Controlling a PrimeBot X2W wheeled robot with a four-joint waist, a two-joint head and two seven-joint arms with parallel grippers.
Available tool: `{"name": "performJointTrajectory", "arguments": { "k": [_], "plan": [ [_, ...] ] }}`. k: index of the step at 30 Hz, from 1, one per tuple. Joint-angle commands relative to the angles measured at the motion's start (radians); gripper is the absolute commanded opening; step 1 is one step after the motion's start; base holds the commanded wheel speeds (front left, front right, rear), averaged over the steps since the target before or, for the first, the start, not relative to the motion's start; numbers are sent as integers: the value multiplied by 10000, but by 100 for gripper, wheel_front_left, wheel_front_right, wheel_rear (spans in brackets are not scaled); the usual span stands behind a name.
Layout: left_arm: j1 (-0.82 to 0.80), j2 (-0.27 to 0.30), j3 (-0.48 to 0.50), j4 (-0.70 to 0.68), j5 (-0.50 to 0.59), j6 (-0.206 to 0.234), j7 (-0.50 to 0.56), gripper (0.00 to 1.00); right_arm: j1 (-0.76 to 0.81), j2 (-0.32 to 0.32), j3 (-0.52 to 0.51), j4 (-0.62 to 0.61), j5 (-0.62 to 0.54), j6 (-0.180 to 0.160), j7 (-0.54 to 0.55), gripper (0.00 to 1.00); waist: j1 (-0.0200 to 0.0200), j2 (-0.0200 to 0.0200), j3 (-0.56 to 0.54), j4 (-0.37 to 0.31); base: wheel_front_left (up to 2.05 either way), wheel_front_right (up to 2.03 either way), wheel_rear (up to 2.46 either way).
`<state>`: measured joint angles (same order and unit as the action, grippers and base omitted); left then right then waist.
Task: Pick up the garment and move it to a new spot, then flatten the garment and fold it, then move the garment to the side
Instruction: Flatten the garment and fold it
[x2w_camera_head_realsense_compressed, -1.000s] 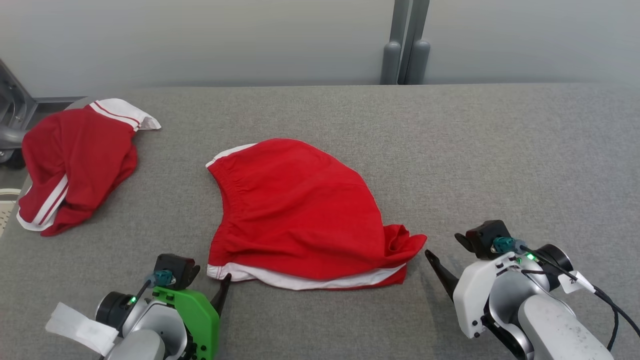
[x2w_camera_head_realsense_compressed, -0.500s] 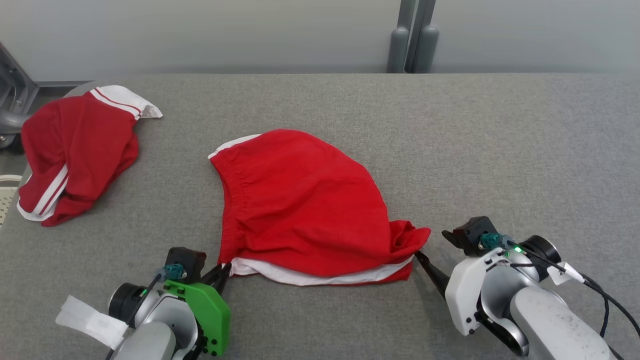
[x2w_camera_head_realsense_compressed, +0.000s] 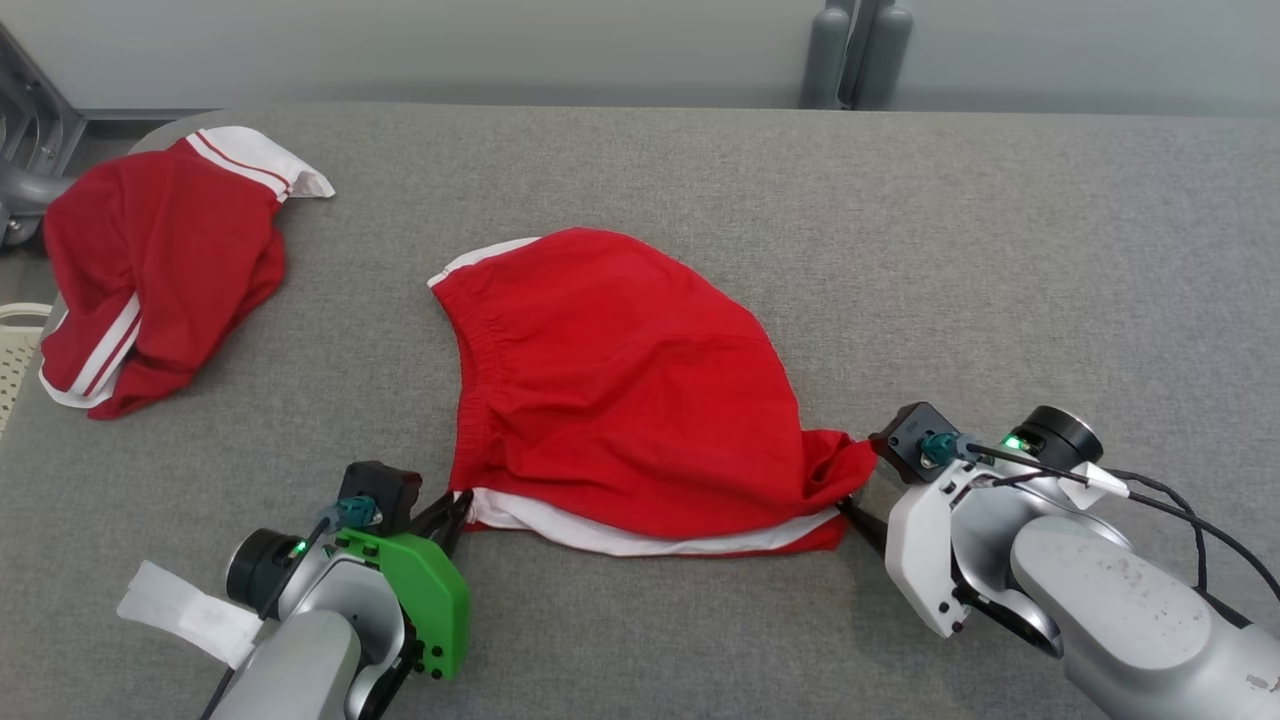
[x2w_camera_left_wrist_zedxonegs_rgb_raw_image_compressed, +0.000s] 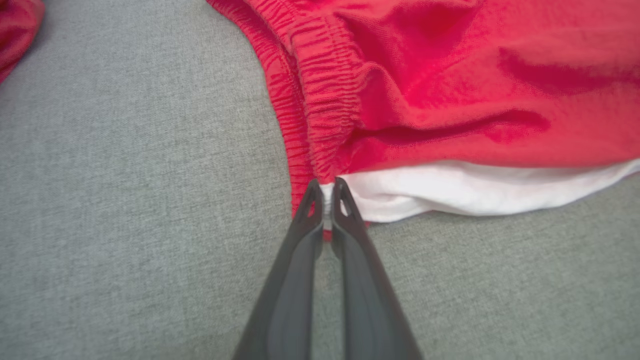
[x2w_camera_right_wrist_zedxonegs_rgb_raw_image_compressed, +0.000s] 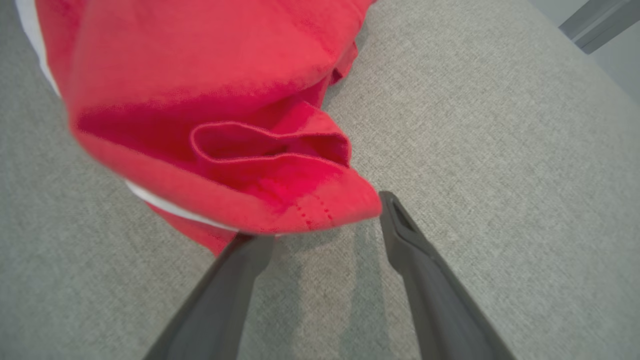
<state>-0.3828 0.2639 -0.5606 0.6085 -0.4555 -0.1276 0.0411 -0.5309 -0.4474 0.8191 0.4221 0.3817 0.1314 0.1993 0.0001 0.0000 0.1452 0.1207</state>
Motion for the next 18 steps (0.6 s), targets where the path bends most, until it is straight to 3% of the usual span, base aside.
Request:
{"name": "performJointTrajectory", "arguments": {
  "k": [1,3,4,5,6,7,18],
  "plan": [
    [-197,-49,-29,50,-9,-25,-65,0,-175,-74,219,101,265,-12,-119,100,-1,0,101,100,0,0,0],
    [-273,-69,-56,101,-29,-25,-97,0,-418,-155,483,224,398,-13,-241,95,-1,0,147,138,0,0,0],
    [-306,-79,-67,123,-42,-26,-93,0,-497,-157,582,297,511,-13,-280,47,-1,0,167,153,0,0,0],
    [-329,-86,-74,146,-57,-26,-118,0,-553,-161,670,361,581,-13,-333,33,-1,0,186,165,0,0,0],
    [-350,-92,-83,177,-73,-26,-139,0,-599,-155,770,415,635,-12,-370,9,-1,0,199,173,0,0,0],
    [-367,-96,-85,204,-87,-26,-154,0,-643,-139,850,446,717,-13,-446,0,-1,0,206,176,0,0,0],
    [-299,-119,241,-293,-469,78,-607,0,-460,-462,571,327,1147,-13,-1005,0,-1,0,-168,54,0,0,0]
  ]
}}
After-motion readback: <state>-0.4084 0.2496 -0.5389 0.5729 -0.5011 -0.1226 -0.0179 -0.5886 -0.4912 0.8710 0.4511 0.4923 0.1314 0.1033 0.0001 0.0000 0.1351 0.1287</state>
